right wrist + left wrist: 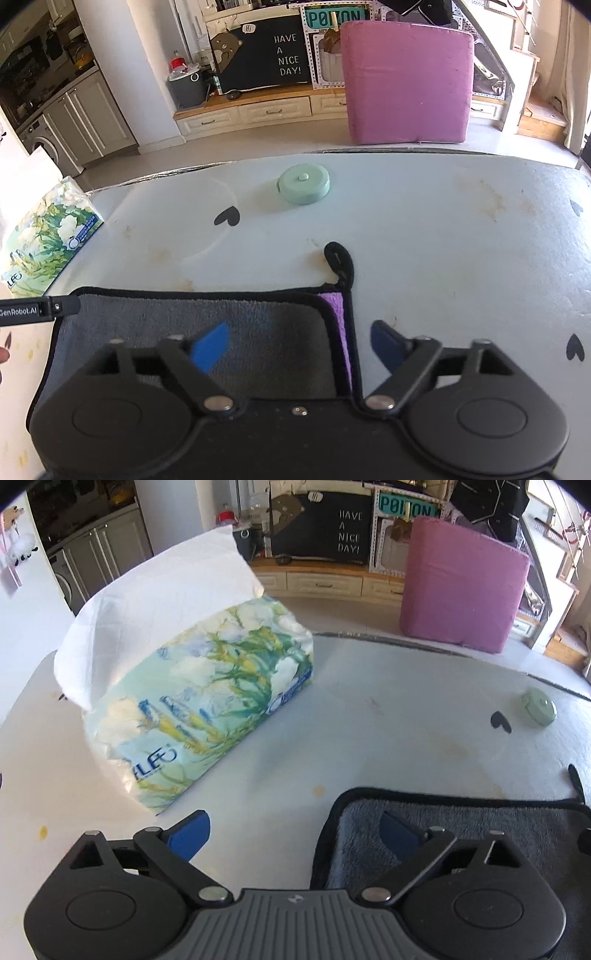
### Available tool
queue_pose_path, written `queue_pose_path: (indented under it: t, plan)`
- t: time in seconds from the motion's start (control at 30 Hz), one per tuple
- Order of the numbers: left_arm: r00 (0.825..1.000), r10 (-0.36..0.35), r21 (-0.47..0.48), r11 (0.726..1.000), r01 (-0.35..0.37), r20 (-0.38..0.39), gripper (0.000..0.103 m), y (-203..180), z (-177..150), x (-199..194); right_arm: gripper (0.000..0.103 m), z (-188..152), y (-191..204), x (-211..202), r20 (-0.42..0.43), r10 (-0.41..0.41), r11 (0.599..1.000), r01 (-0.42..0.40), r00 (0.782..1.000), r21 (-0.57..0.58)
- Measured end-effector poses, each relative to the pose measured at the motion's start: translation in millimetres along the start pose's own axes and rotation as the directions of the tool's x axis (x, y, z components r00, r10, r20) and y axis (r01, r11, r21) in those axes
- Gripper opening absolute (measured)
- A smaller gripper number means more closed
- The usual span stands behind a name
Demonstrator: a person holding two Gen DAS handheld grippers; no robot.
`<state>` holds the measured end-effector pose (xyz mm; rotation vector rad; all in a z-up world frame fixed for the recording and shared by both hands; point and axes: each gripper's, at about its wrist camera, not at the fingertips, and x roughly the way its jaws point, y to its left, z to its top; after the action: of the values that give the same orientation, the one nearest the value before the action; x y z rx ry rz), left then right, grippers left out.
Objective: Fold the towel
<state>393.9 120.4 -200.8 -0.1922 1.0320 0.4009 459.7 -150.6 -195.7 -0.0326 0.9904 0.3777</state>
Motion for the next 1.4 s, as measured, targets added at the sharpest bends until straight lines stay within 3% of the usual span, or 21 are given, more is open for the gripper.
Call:
queue_pose_path:
  t: [0.07, 0.43, 1.03, 1.4]
  plan:
    - [1.0, -0.009, -0.008, 1.0, 0.008, -0.014, 0.1, 3.0, -2.3, -2.2, 0.102, -1.4, -0.6, -2.2, -0.004, -0.007, 1.0, 0.007, 1.0, 0.006]
    - [1.0, -0.017, 0.001, 1.0, 0.017, -0.006, 0.1, 6.2, -14.2, -40.5, 0.103, -9.6, 1.4, -33.2, 0.019, -0.023, 0.999, 0.023, 1.0, 0.025]
    - [1.0, -0.027, -0.018, 0.999, 0.027, 0.016, 0.1, 6.1, -31.5, -130.0, 0.103, -24.4, 13.9, -117.9, 0.072, -0.029, 1.0, 0.029, 0.997, -0.003]
    - [0.999, -0.035, 0.031, 0.999, 0.034, 0.038, 0.1, 2.3, -38.9, -173.0, 0.103, -31.2, 20.4, -156.4, 0.11, -0.031, 0.999, 0.032, 0.993, -0.003]
